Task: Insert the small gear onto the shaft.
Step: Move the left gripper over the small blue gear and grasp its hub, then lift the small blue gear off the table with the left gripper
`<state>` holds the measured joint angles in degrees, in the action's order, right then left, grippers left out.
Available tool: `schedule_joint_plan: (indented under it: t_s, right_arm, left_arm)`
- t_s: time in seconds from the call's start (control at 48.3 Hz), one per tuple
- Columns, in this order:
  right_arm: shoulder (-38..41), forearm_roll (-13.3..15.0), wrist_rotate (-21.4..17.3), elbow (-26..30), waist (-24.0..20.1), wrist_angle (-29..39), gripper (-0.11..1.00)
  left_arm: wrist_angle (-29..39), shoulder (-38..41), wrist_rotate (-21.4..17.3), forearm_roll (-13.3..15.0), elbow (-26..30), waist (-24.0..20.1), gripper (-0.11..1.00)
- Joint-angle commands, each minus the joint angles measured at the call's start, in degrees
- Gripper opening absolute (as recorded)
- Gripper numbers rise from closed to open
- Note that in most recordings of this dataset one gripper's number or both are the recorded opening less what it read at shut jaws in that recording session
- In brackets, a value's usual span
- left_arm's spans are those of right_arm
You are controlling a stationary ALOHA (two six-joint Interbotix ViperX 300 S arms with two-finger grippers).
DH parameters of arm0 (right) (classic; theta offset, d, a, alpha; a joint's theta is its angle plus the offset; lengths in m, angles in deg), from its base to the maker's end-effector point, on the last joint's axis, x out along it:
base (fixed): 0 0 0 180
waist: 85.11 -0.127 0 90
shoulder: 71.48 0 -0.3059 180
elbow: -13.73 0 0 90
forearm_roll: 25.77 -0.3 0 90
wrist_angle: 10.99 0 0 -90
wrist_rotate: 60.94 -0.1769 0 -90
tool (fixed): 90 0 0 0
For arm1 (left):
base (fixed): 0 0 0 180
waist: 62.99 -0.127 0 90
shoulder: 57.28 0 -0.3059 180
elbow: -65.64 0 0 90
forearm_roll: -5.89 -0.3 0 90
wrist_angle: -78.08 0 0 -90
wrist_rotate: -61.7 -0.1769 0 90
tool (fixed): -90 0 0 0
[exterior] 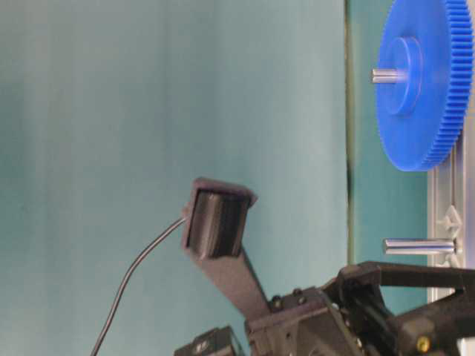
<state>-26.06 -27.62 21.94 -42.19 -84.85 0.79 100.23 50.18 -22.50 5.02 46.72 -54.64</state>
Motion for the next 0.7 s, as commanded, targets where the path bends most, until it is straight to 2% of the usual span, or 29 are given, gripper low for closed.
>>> schedule_joint_plan:
  t_s: [0.0, 0.684]
  right_arm:
    - [0.1, 0.0, -0.5, 0.6, 0.0, -0.3, 0.1]
    - [-1.3, 0.0, -0.6, -0.9, 0.1, -0.3, 0.1]
  left_arm:
    - [-0.1, -0.4, -0.2, -0.2, 1.6, -0.3, 0.9]
    - [0.0, 1.9, -0.1, -0.2, 2.3, -1.0, 0.9]
